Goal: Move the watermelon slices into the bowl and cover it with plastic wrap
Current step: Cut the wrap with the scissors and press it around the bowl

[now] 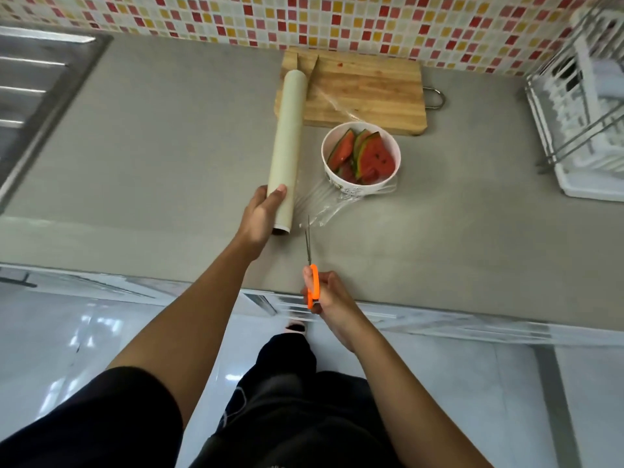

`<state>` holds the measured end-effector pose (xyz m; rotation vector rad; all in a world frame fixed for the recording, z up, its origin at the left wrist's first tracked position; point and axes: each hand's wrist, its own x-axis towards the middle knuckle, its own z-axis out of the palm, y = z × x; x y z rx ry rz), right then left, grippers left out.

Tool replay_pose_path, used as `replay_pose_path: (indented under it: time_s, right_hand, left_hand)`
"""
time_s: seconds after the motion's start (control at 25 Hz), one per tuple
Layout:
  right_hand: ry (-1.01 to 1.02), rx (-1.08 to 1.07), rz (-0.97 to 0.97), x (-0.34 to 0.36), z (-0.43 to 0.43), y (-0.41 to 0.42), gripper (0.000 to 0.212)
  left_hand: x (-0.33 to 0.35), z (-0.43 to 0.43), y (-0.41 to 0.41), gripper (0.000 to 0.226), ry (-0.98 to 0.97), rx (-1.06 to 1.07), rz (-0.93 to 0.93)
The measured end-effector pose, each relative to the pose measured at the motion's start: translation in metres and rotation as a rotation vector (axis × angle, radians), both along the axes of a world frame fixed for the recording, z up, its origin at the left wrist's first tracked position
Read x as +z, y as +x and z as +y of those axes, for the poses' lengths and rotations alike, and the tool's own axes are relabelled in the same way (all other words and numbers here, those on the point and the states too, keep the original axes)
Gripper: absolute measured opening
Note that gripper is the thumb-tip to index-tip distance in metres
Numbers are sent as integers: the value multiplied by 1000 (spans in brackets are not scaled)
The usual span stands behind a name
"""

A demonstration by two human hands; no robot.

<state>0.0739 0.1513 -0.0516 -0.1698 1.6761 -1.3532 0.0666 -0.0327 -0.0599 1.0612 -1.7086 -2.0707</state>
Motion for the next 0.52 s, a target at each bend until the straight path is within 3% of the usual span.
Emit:
replay_pose_path:
  time_s: [0.24,0.52]
  right_hand:
    - [-108,-32,-63,0,-33,-4,40]
    - [-127,-153,-32,-11,-47,-13,25]
  left_hand:
    - [1,-6,-2,38,44,-28,-13]
    - [-2,-5,-1,38,85,-37,-28]
